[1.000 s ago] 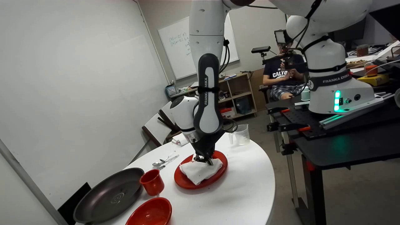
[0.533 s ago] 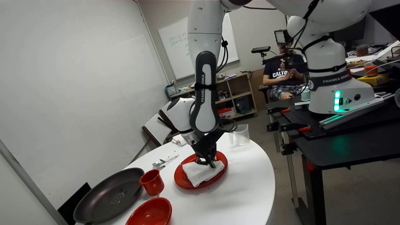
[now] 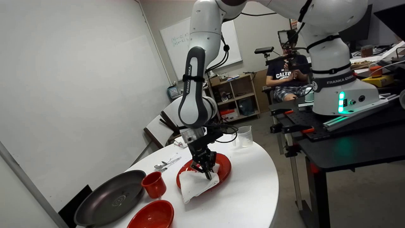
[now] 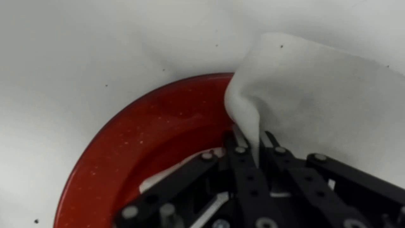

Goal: Use the tea towel to wipe the plate

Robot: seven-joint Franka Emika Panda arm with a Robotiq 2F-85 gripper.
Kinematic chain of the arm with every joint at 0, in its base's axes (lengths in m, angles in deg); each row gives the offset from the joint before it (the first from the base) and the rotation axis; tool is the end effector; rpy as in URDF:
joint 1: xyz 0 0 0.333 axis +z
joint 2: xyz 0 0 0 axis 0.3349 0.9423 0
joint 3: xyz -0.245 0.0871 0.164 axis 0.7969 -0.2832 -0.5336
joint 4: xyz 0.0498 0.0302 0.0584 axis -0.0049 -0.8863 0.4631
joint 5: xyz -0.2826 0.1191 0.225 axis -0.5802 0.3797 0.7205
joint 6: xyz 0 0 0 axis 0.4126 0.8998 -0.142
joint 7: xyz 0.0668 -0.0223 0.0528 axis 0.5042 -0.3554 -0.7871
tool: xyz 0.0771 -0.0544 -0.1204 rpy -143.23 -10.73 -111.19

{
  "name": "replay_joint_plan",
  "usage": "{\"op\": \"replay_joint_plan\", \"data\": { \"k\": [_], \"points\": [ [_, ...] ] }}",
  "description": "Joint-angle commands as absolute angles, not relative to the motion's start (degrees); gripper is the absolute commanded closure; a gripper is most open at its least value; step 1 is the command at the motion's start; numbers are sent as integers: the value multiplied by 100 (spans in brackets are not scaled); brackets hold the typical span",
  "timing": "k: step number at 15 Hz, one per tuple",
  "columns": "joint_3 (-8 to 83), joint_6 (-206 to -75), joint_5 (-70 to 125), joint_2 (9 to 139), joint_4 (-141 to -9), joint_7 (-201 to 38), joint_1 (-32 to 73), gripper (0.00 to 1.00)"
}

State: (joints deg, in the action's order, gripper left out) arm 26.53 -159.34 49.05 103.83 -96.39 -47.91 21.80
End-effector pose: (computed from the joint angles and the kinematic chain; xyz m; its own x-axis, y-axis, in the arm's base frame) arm 0.5480 0.0902 0.0074 0.6531 -0.7195 -0.2360 -0.7488 -0.6601 -0.0597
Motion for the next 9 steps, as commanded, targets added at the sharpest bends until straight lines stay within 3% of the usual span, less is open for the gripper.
{"op": "replay_joint_plan", "data": {
  "k": [1,4,9],
  "points": [
    [2161,-16326,5615,10440,-9635,-5623,1777,98],
    [2376,-16731,5674,10431,-9686,-5761,2015,98],
    [3736,-17466,5041,10472,-9818,-5139,3313,98]
  ]
}}
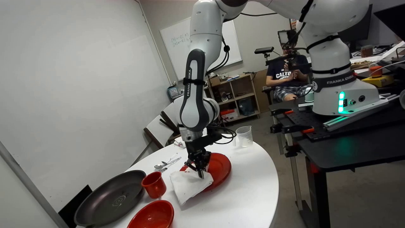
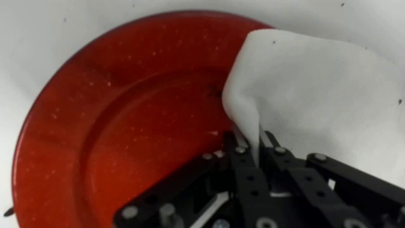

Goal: Use the tea towel to wipe the plate

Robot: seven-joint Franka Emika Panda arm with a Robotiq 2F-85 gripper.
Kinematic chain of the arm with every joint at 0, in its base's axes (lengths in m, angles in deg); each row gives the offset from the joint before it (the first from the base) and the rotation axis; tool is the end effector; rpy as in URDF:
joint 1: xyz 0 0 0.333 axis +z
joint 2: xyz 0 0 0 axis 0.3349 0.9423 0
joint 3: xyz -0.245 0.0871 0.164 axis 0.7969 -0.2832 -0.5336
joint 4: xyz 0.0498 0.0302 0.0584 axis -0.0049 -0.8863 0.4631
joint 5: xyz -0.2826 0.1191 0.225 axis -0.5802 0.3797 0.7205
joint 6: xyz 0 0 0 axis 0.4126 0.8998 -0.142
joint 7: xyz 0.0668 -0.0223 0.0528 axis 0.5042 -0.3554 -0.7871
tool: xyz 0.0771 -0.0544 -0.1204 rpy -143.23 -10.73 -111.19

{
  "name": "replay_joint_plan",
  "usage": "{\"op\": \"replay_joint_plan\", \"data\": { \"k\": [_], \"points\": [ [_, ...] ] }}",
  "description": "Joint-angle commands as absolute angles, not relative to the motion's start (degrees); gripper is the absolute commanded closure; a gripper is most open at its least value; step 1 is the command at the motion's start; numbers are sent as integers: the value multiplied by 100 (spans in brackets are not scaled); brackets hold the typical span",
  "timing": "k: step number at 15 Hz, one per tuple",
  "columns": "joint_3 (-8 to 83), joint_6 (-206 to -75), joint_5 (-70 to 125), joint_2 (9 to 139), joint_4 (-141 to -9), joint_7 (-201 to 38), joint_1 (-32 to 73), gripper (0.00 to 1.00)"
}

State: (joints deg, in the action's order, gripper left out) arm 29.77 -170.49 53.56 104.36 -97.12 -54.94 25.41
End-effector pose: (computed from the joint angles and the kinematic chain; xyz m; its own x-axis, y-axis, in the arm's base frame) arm 0.5669 0.0781 0.0111 0.7073 -0.7034 -0.0710 -0.7044 -0.6927 -0.1547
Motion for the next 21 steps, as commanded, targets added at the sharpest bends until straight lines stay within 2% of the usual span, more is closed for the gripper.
{"op": "replay_joint_plan", "data": {
  "k": [1,8,11,14,21],
  "points": [
    [3961,-17554,4969,10504,-9840,-5050,3533,98],
    [5536,-17637,4375,10907,-9877,-4131,5078,98],
    [5771,-17380,4233,10996,-9902,-3847,5302,98],
    [5459,-17232,4270,10852,-9975,-3870,5019,98],
    [3668,-16647,4646,10291,-10023,-4561,3176,98]
  ]
}}
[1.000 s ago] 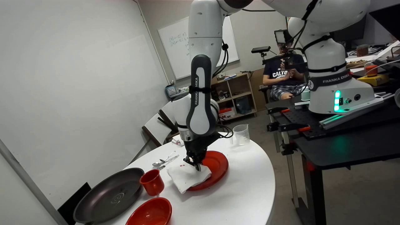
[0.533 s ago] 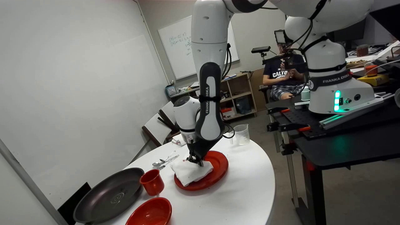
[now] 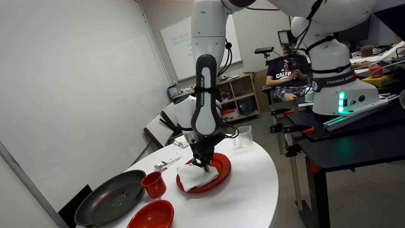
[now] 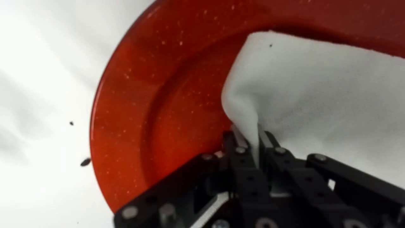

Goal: Use the tea towel to wipe the plate

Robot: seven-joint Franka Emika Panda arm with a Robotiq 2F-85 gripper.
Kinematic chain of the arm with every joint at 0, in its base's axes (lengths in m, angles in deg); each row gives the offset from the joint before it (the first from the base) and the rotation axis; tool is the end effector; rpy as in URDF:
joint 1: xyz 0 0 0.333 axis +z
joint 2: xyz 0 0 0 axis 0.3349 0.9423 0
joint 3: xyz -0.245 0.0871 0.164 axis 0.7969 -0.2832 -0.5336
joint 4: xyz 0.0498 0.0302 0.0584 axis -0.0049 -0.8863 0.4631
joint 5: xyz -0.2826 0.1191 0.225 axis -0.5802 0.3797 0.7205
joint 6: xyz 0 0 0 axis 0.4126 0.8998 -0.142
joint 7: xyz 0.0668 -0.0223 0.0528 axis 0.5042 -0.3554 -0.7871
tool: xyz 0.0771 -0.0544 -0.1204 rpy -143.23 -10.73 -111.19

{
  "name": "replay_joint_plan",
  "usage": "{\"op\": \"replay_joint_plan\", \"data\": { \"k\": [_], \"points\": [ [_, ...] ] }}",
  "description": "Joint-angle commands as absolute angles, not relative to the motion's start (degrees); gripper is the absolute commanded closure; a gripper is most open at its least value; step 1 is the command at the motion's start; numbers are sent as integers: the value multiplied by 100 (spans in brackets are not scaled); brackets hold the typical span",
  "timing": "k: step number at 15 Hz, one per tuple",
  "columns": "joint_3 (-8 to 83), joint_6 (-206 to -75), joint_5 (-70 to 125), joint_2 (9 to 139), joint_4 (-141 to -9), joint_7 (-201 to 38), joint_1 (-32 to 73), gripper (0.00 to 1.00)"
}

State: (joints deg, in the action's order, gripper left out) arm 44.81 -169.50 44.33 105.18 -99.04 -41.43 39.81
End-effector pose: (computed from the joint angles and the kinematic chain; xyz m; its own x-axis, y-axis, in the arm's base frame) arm 0.5542 0.0601 0.0037 0.6989 -0.7114 0.0740 -0.7146 -0.6988 0.0304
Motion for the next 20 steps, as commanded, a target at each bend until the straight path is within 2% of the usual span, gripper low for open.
{"op": "replay_joint_plan", "data": {
  "k": [1,6,10,20],
  "points": [
    [3339,-16578,4754,10269,-10020,-4770,2848,98],
    [1944,-16231,5684,10387,-9966,-6097,1483,98],
    [1373,-15561,6368,10479,-9908,-7044,890,98],
    [2115,-15589,5897,9454,-10461,-6810,2226,98]
  ]
}}
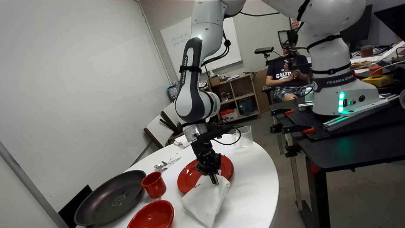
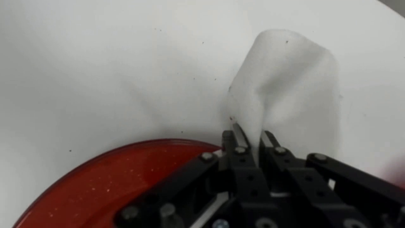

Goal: Use the tea towel to wipe the plate

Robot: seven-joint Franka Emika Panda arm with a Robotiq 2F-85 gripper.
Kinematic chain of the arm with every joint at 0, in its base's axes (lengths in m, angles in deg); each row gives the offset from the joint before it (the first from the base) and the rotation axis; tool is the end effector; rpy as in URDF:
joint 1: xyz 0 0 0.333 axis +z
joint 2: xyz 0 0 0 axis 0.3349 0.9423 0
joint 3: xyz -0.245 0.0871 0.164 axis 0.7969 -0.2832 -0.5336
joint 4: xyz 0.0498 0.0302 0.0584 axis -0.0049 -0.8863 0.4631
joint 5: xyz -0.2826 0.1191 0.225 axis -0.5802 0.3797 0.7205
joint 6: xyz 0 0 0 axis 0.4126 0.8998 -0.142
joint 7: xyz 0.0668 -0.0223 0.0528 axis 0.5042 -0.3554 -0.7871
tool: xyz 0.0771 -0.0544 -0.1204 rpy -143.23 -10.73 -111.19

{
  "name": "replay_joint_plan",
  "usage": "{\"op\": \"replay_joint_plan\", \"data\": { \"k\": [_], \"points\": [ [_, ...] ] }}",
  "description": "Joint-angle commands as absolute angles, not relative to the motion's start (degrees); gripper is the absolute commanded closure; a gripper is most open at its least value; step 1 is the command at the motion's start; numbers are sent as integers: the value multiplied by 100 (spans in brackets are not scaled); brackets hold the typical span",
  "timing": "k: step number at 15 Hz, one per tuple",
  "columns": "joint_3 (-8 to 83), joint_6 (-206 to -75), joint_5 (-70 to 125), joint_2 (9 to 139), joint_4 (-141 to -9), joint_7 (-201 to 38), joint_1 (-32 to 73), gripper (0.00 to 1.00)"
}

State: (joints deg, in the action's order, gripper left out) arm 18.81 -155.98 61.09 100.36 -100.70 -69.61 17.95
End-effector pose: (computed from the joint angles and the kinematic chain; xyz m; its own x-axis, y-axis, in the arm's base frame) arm 0.5178 0.1358 0.0265 0.7891 -0.4963 -0.3618 -0.5912 -0.7735 -0.2284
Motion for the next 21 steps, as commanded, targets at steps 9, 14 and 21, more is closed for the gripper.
{"op": "replay_joint_plan", "data": {
  "k": [9,14,21],
  "points": [
    [2225,-15477,5251,8229,-11115,-6679,3036,98],
    [2115,-15640,5097,8190,-11071,-6727,3300,98],
    [1928,-16683,5330,8909,-10763,-6887,3302,98]
  ]
}}
